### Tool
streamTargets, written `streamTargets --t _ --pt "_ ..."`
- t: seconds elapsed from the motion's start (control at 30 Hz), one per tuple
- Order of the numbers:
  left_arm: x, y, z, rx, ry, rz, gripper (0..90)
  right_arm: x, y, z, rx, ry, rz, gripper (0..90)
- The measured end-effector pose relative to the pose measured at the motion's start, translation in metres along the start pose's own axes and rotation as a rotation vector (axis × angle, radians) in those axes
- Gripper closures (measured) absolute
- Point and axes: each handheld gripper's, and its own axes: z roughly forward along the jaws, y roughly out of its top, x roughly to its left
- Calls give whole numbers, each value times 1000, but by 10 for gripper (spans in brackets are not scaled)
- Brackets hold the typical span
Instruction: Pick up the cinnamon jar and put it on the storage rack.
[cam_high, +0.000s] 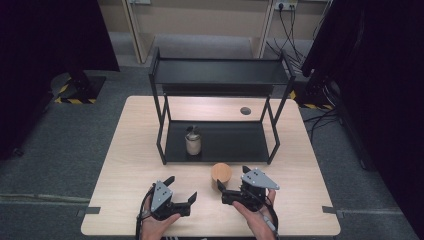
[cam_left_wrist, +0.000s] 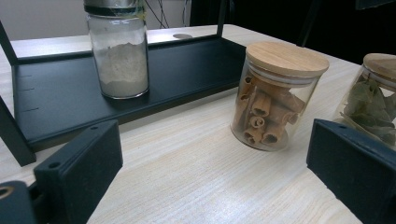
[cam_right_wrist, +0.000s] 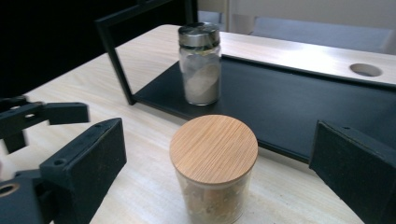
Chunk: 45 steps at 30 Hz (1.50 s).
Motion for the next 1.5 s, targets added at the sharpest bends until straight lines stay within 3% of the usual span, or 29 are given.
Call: streamTargets --t 0.03,0.23,0.6,1.03,1.5 --pt "0 0 0 0 0 0 27 5 0 3 6 -17 -17 42" --pt "0 0 0 -2 0 1 27 14 2 15 29 -45 -15 45" --pt "0 0 -1 -4 1 1 27 16 9 32 95 -52 29 63" --pt "0 0 -1 -4 0 2 27 20 10 50 159 -76 35 71" --pt "0 0 -1 -2 -2 2 29 21 16 61 203 -72 23 122"
